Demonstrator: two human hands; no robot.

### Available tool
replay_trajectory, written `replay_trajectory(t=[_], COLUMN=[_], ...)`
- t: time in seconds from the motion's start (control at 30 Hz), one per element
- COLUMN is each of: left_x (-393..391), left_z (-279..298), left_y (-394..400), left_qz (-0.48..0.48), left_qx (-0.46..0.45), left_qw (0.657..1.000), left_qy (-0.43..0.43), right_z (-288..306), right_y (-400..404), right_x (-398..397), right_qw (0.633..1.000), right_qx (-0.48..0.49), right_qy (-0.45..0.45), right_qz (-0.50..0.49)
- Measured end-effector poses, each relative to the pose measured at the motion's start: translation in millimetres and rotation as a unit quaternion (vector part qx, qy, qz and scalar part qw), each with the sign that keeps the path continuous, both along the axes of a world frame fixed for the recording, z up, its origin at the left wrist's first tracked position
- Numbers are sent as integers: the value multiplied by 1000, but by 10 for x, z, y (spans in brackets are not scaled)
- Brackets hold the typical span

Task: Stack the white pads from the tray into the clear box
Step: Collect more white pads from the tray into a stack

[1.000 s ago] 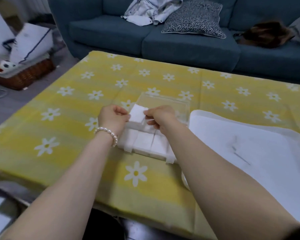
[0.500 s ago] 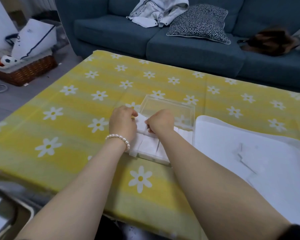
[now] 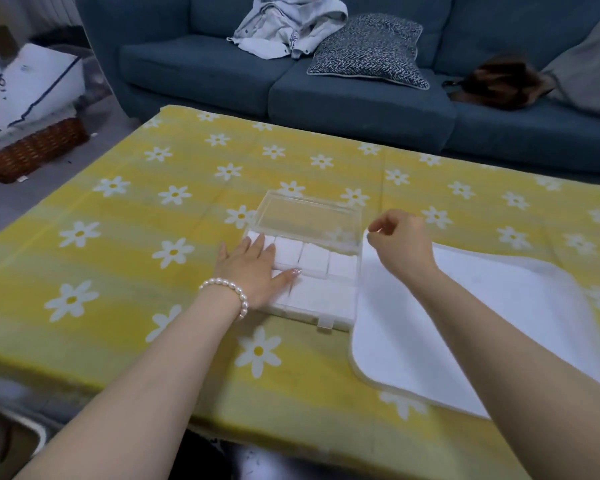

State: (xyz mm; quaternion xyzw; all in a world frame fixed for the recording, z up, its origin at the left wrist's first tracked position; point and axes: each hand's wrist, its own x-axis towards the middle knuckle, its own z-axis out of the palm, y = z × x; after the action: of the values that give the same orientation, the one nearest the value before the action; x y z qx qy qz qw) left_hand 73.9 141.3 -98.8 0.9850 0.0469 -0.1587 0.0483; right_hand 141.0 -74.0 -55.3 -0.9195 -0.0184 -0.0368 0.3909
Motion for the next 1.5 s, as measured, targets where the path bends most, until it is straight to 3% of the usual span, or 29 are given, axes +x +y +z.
replay_trajectory(t=[0.1, 0.2, 0.37, 0.5, 0.57, 0.77, 0.97, 1.03, 1.13, 1.2, 1.3, 1.5], left_x=[26, 51, -17, -190, -259, -280, -257, -253, -255, -253, -268, -247], left_z=[62, 189, 362, 342, 276, 140, -4, -15, 12, 28, 98, 124], left_y=[-58, -267, -1026, -1584, -1777, -2160, -2260, -2289, -2307, -2309, -2321, -2275], left_qz=[18, 13, -133, -245, -263, -142, 31, 92, 199, 228, 258, 298], left_qx=[10, 21, -66, -105, -125, -297, -443, -496, -620, -690, -749, -786], left_qw=[1000, 998, 982, 959, 954, 944, 896, 863, 754, 679, 602, 535], left_qy=[3, -56, -112, -93, -69, -33, 12, 31, 83, 106, 103, 88], right_z=[18, 58, 126, 12, -140, -448, -395, -326, -201, -158, -141, -76], right_y=[-472, -959, -1679, -1968, -2002, -1980, -1930, -1850, -1709, -1636, -1533, -1463], right_x=[-90, -155, -336, -590, -702, -816, -847, -857, -898, -933, -992, -914], right_qw=[999, 991, 950, 932, 934, 965, 973, 970, 929, 907, 915, 956], right_qx=[-38, -106, -234, -237, -241, -110, -19, 82, 280, 345, 344, 213], right_qy=[14, 74, 202, 268, 260, 229, 218, 217, 239, 239, 209, 197], right_qz=[-11, -12, -37, -57, -41, -65, -72, -68, -48, -41, -34, 32])
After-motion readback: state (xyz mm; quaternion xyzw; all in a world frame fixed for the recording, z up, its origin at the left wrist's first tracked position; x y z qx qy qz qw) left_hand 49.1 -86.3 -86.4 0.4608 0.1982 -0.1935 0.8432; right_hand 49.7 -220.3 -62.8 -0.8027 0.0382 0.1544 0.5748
